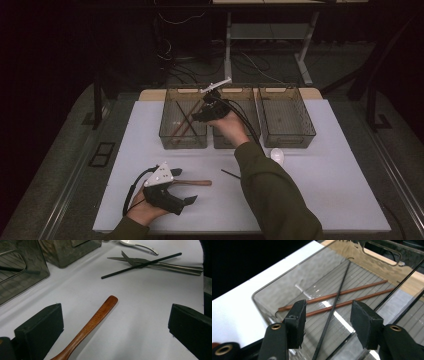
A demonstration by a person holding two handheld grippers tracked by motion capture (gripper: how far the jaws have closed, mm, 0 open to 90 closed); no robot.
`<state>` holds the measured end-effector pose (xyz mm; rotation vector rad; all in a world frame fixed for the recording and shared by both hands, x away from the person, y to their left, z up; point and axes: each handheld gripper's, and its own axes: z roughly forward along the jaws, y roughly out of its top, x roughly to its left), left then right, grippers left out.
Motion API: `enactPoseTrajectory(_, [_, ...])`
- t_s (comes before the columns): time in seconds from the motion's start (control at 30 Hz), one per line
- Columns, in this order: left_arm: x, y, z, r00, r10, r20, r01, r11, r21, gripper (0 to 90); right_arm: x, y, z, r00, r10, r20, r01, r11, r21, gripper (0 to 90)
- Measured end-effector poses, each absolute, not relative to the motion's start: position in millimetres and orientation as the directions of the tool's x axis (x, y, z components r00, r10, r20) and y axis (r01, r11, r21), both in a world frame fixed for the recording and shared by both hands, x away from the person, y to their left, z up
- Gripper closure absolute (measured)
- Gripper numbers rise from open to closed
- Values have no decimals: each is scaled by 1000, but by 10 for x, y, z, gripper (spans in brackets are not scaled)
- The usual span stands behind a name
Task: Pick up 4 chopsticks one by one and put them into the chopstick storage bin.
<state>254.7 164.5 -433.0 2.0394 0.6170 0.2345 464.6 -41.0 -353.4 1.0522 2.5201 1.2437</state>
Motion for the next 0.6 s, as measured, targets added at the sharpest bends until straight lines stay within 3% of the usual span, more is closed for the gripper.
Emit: enactPoseTrajectory(0.6, [2545, 1637, -4340, 852, 516, -88, 337, -413, 846, 0, 4296, -996, -3438, -809, 567, 157, 437, 401, 805, 431])
